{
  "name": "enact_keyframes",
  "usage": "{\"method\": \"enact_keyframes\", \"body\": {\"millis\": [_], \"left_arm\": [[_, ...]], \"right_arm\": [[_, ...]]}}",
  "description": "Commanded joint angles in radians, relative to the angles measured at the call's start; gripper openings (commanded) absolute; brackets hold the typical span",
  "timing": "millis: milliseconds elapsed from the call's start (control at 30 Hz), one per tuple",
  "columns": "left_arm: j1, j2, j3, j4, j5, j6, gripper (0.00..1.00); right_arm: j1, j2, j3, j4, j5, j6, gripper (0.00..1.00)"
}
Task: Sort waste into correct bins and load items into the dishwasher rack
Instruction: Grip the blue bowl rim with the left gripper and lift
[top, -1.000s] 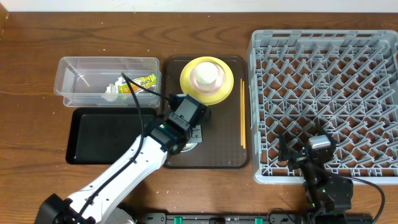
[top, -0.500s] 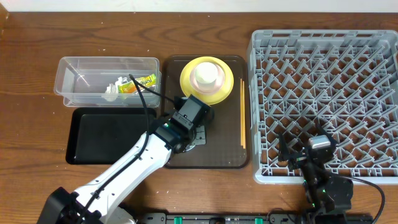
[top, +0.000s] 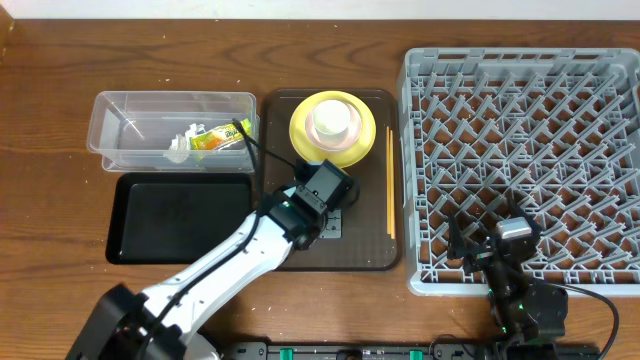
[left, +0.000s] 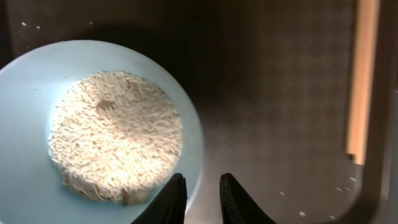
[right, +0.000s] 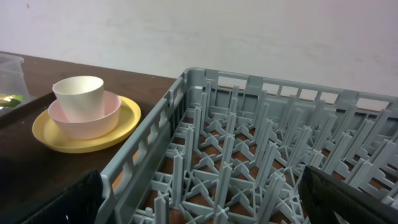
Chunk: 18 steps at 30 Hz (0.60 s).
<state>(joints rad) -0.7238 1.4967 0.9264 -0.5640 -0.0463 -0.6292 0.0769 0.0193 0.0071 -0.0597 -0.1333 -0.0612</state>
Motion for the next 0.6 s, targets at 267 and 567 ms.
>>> {"method": "enact_keyframes", "body": {"millis": [267,567], "left_arm": [[-0.002,0.098,-0.013,0.022,-0.051,-0.005,0.22],[-0.002,0.134,-0.014,0.039,-0.051,-0.005,0.22]], "right_arm": [[-0.005,0.001,-0.002,-0.004,0.006,0.004,0.99],[-0.005,0.001,-0.002,-0.004,0.006,0.004,0.99]]}}
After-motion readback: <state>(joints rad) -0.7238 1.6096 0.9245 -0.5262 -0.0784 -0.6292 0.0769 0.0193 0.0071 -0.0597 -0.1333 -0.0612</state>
